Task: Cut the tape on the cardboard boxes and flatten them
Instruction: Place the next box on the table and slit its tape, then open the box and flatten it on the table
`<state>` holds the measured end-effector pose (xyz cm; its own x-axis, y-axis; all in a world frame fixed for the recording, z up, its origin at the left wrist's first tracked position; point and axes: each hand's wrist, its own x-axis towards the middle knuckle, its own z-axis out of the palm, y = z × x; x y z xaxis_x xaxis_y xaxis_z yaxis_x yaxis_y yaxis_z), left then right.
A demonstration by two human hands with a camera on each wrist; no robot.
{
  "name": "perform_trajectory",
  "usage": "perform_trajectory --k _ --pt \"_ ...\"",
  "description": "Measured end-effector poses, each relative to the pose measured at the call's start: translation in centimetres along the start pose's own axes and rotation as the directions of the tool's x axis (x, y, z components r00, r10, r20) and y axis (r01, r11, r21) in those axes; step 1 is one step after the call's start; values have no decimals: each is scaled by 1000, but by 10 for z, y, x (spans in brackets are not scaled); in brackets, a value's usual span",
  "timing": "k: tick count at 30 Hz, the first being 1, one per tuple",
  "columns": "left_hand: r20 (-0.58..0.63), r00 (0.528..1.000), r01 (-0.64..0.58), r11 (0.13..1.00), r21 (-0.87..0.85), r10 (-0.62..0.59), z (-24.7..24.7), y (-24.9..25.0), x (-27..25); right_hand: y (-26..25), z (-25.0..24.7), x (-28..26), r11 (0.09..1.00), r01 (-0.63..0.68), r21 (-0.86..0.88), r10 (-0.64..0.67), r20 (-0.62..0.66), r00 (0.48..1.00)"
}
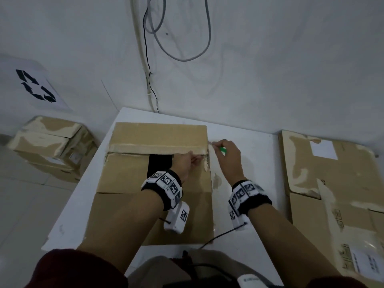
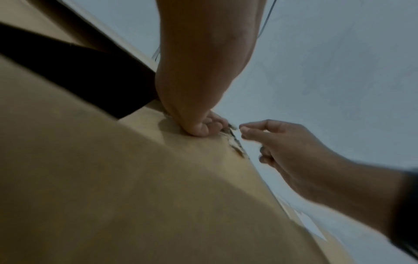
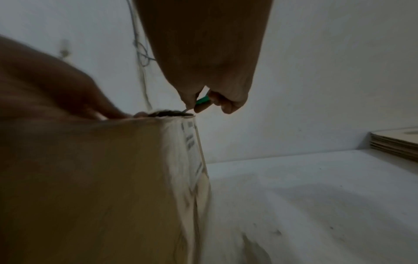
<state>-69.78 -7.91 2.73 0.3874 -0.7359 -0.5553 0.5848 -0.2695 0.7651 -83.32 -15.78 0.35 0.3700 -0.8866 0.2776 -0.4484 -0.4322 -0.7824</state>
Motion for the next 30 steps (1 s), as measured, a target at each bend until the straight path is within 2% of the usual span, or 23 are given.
perform_trajectory --k 2,5,8,11,13,15,17,19,20,21,23,25,26,28,30 --pt "23 999 -25 998 55 23 2 -13 -6 3 -3 18 999 -36 3 36 12 999" --pt "7 991 -134 991 11 134 6 -15 -12 2 -13 36 992 -104 76 97 96 991" --pt "28 965 -261 965 -34 262 11 -3 -13 13 -19 19 972 -201 121 202 0 979" --pt "49 922 -384 923 -7 384 13 17 -13 49 -12 -26 918 -386 92 395 -98 914" --pt "72 896 -443 891 93 438 10 32 -5 80 -4 -56 857 -513 -52 511 -50 858" --pt "80 864 -501 832 238 498 2 45 8 102 1 -79 789 -578 -206 595 25 803" --pt "77 816 -538 705 461 572 -12 57 24 105 0 -91 740 -594 -315 642 69 764" --pt "96 807 -482 555 678 583 -28 69 37 95 -6 -88 670 -606 -428 679 25 733" --pt "102 810 -420 452 787 577 -37 77 41 86 -10 -80 650 -607 -457 675 -19 737" --pt "104 814 -348 337 875 572 -46 85 45 77 -13 -69 670 -600 -436 646 -55 761" --pt "96 830 -224 171 959 550 -68 99 51 55 -17 -40 797 -522 -304 530 -64 846" --pt "88 868 -142 76 987 489 -90 111 58 31 -14 -5 910 -379 -166 377 -48 925" --pt "94 892 -113 17 993 441 -99 116 62 16 -11 13 941 -324 -97 322 -27 946" --pt "90 933 -78 -47 996 349 -111 120 67 -14 -3 44 959 -282 -14 283 69 957" --pt "76 952 -59 -65 996 296 -116 121 71 -38 10 71 954 -280 -108 298 218 929"
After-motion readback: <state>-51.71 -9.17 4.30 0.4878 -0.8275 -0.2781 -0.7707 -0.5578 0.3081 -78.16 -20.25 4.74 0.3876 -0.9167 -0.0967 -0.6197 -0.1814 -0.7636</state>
